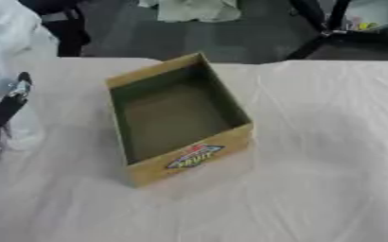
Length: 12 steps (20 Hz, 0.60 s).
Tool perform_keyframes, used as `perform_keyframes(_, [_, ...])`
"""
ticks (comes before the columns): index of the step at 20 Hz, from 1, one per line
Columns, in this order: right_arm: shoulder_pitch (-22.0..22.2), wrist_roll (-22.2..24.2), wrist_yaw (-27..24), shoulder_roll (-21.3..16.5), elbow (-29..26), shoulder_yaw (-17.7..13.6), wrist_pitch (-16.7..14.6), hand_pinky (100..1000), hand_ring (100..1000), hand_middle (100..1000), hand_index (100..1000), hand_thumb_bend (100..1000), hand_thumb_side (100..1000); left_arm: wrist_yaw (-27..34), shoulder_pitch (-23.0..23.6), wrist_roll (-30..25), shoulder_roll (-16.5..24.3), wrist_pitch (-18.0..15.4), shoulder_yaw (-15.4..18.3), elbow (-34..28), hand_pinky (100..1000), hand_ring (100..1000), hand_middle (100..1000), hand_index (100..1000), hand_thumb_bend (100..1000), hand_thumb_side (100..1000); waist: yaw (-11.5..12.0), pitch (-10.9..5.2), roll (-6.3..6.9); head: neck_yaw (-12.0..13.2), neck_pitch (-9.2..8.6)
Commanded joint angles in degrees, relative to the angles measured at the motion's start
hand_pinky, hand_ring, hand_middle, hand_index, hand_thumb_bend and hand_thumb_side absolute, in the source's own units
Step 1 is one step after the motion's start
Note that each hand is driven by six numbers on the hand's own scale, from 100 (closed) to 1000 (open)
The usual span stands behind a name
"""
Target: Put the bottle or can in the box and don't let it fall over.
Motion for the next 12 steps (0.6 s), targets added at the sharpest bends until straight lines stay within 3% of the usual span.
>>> perform_keyframes(1, [-0.51,0.23,-0.19,-1.19,-0.77,-0.54,-0.08,883,751,799,852,100,854,0.13,-0.46,-0.08,1.54,0.15,0.20,-0.88,114,100,100,127,100,283,-0.06,-1.35,0.08,0.11,-0.49])
perform_keyframes(12, [-0.43,0.01,-0.49,-1.43,-1.01,-0.98,-0.35,883,751,799,852,100,844,2.86,0.73,0.07,2.01,1.25,0.06,-4.13,103,100,100,110,100,325,-0.12,-1.76,0.28,-0.43,-0.16])
